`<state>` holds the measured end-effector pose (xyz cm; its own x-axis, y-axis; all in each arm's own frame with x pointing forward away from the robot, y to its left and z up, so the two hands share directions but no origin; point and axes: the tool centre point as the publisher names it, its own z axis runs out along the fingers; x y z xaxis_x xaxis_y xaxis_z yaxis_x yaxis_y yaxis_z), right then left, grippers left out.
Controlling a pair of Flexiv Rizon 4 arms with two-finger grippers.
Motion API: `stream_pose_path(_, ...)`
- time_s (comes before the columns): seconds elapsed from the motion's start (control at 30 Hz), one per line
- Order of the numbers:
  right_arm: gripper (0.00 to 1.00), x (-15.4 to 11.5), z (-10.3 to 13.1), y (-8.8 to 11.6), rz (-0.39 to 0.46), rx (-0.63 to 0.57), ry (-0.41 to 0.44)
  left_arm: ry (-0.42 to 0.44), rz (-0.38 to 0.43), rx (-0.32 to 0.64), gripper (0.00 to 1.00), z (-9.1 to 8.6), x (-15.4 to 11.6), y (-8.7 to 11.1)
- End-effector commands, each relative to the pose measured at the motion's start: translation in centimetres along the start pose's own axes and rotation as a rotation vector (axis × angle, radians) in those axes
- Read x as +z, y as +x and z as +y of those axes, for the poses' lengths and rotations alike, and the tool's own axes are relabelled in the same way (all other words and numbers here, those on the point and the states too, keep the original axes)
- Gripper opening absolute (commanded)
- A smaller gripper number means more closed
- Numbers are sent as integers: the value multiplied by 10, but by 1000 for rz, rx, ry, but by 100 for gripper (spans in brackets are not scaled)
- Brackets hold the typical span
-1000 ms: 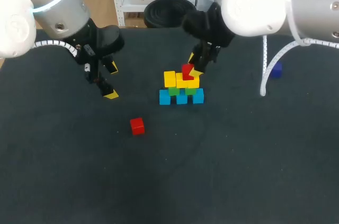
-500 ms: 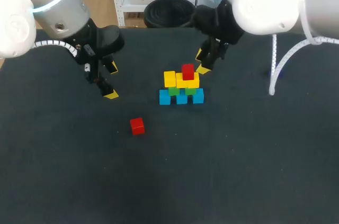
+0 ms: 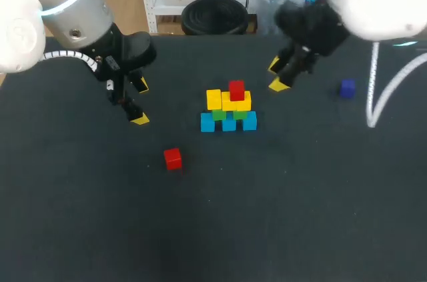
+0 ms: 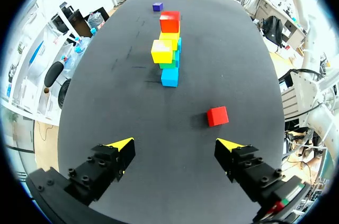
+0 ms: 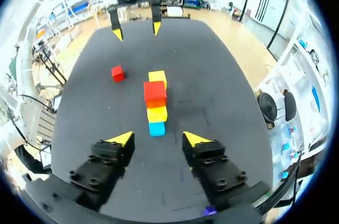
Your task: Place the blue cubes, place green cubes on the blue cubes, place the yellow cubes on the green cubes, then place the red cubes on the yellow cubes, and place purple cube on the red cubes.
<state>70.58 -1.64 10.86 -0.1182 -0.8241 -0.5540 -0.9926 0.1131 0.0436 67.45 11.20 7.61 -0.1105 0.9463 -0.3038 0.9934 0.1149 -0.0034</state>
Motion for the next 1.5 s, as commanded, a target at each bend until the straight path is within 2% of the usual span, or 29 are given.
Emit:
stream_pose_path(0.03,100,-18,3,26,-158,14,-4,1,-3,2,100,0,0,1)
stream_pose_path(0.33,100,-30,3,49,-205,39,6,1,-3,2,100,0,0,1)
stream_pose_path(0.7,100,-42,9,81,-210,53,1,1,-3,2,100,0,0,1)
stream_pose_path(1.07,100,-41,9,83,-197,54,-18,1,-3,2,100,0,0,1)
stream_pose_path(1.17,100,-41,9,83,-197,54,-18,-25,-10,-10,100,-1,-8,-7)
stream_pose_path(1.3,100,-41,9,83,-197,54,-18,-68,-24,-79,100,-13,-7,-21)
stream_pose_path(1.5,100,-41,9,83,-197,54,-18,-117,-5,-176,100,-34,4,-37)
